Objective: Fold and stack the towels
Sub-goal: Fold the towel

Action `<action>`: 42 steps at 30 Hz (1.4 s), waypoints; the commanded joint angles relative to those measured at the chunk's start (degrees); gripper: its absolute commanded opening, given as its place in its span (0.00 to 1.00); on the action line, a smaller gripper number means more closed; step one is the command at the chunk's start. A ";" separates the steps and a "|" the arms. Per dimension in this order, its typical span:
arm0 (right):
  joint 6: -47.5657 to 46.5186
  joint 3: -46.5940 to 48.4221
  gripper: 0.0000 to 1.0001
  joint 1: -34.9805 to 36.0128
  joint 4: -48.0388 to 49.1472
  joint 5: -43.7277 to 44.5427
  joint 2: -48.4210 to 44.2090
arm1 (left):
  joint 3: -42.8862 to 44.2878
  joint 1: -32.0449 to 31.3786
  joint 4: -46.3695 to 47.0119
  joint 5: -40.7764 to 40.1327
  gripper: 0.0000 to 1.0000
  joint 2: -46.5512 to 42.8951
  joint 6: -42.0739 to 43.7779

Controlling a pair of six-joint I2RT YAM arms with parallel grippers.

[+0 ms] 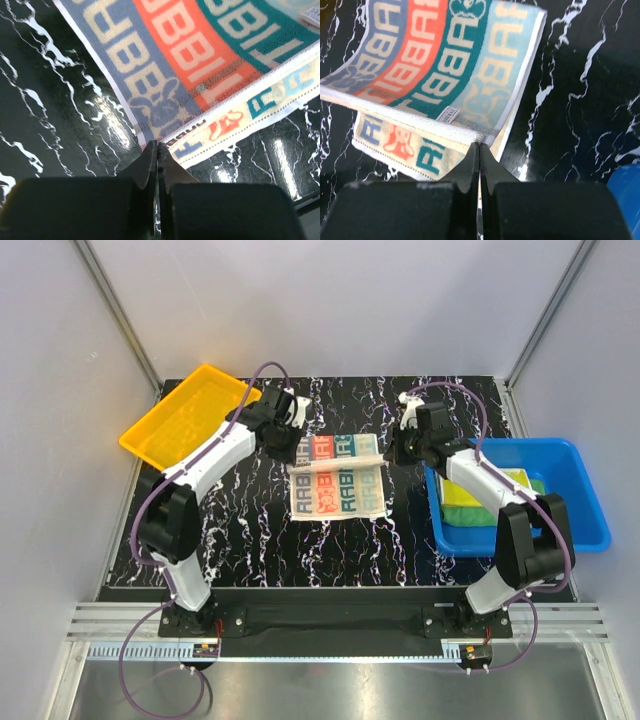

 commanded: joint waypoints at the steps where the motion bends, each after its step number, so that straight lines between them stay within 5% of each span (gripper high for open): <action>1: 0.94 -3.09 0.00 0.19 0.38 1.69 -4.87 | -4.74 -1.11 1.77 -1.31 0.00 -4.38 -0.67; 7: 0.33 -5.12 0.01 0.62 -4.96 -2.16 -4.96 | -9.50 -3.75 1.35 1.50 0.00 -4.04 -1.54; 10: -0.11 -3.64 0.16 0.71 -8.39 -2.26 -4.43 | -10.46 -5.24 -0.41 3.17 0.04 -2.72 -1.90; 14: -1.17 0.05 0.35 0.71 -16.47 -3.23 -3.55 | -11.87 -5.95 -1.21 2.12 0.26 -3.06 -3.12; 19: 1.64 3.22 0.37 1.06 -17.29 -4.37 -2.76 | -11.35 -5.95 0.01 -0.43 0.44 -4.39 -4.97; 28: 9.46 4.11 0.30 6.68 -12.19 3.00 7.95 | -15.91 -3.49 5.55 -0.43 0.41 0.45 -16.66; 35: 13.67 2.35 0.27 13.45 -11.40 8.71 13.32 | -22.41 5.46 5.82 -4.03 0.41 -6.39 -22.28; 42: 18.52 1.29 0.26 18.64 -11.48 10.40 11.75 | -24.44 7.32 8.45 -1.68 0.43 -14.32 -22.64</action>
